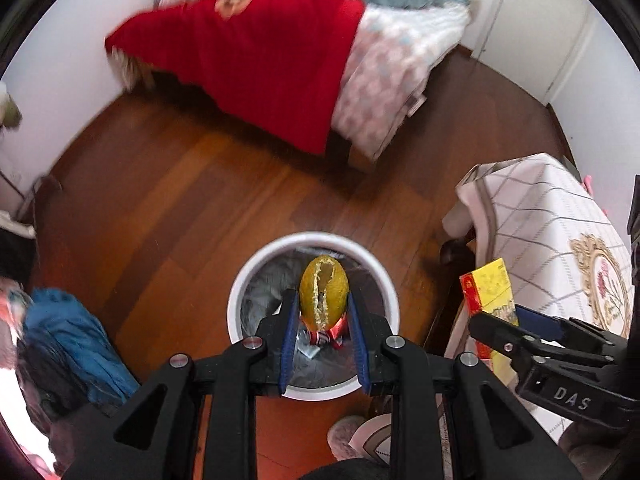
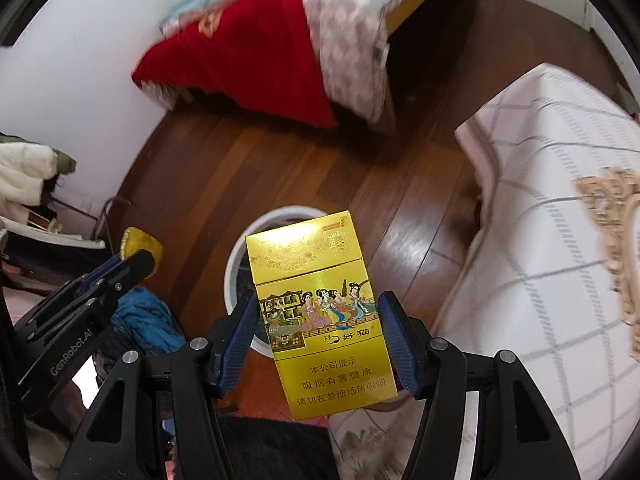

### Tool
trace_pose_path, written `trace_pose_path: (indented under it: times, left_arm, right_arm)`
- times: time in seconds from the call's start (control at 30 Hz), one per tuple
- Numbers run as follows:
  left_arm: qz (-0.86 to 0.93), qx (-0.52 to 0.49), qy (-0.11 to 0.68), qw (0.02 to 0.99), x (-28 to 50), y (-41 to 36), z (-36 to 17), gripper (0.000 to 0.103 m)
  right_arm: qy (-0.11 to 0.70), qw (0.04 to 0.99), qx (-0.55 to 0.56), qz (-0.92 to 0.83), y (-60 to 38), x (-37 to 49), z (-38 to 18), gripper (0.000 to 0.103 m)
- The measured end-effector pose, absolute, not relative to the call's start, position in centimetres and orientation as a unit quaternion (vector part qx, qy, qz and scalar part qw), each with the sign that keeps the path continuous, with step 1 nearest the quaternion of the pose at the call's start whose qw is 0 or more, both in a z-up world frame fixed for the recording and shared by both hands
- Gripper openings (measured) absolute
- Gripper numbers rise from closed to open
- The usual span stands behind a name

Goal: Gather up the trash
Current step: 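Carry the orange peel and yellow pack over the white bin, then open both tools to drop the peel and pack into the bin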

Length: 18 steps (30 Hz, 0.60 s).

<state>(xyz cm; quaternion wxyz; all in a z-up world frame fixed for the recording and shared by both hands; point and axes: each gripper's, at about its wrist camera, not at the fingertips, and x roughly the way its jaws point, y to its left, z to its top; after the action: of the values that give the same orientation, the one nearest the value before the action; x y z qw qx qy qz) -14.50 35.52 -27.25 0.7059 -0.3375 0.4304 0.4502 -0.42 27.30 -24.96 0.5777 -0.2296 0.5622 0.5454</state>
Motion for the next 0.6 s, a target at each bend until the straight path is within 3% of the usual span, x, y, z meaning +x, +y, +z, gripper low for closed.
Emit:
trace_pose_path:
  times: [0.27, 0.47, 0.57, 0.6]
  left_arm:
    - [0.430, -0.405, 0.439, 0.677, -15.7, 38.3, -32.2, 0.022]
    - [0.441, -0.426, 0.433, 0.661, -16.8, 38.8, -33.1, 0.025]
    - [0.449, -0.424, 0.433, 0.657, -17.3, 38.9, -33.2, 0.041]
    - [0.453, -0.422, 0.429, 0.658, -17.6, 38.8, -33.0, 0.055]
  right_arm:
    - [0.594, 0.545, -0.266, 0.529, 32.8, -2.7, -32.3, 0.063]
    - [0.615, 0.527, -0.274, 0.519, 35.2, -2.7, -36.2, 0.063]
    - [0.621, 0.520, -0.274, 0.518, 35.9, -2.7, -37.3, 0.063]
    - [0.623, 0.518, -0.272, 0.519, 36.0, -2.7, -37.5, 0.063]
